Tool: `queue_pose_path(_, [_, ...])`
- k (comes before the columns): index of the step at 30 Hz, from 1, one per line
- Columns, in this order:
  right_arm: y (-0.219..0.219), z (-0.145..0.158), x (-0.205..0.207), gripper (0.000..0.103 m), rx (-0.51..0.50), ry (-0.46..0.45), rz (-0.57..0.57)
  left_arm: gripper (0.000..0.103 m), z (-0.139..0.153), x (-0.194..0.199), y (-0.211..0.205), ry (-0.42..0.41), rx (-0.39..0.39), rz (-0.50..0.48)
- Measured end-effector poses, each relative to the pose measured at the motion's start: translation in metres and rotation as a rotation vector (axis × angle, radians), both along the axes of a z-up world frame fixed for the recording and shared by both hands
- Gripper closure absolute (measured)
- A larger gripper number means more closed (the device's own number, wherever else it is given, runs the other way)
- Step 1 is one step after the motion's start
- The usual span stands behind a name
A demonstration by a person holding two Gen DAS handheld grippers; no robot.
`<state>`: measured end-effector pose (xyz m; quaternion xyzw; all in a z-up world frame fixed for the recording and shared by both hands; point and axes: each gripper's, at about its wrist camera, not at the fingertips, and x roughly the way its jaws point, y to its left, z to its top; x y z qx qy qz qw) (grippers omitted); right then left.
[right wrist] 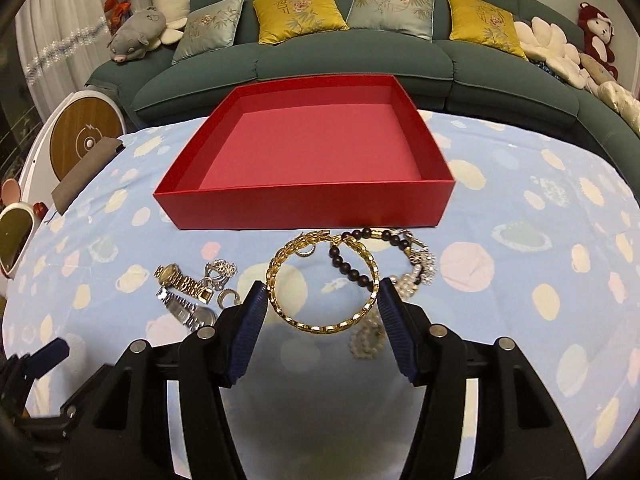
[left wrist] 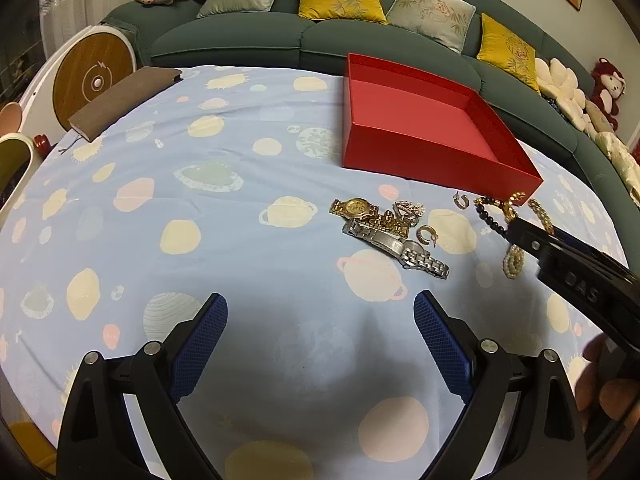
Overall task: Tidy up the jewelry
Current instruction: 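Grasp the gold chain-link bangle with the right tool, then grasp the silver wristwatch with the left tool while the right tool holds the bangle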
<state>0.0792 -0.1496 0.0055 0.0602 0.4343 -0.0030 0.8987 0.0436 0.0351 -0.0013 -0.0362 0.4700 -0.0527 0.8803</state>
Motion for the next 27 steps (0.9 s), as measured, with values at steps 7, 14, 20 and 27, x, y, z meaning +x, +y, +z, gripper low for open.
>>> queue_pose_path(7, [-0.027,0.014,-0.046,0.047,0.041,0.014,0.002,0.011,-0.012,0.011,-0.012,0.028,-0.073,0.009])
queue_pose_path(14, [-0.035,-0.004,-0.055,0.047,0.082,0.047,-0.02,0.011,-0.023,0.033,-0.041,0.024,-0.077,0.063])
queue_pose_path(20, [-0.042,-0.004,-0.059,0.047,0.094,0.043,-0.025,0.009,-0.037,0.038,-0.06,-0.058,0.097,0.058])
queue_pose_path(27, [-0.033,0.002,-0.063,0.047,0.055,0.022,0.007,0.025,-0.038,0.029,-0.05,-0.033,0.135,0.031])
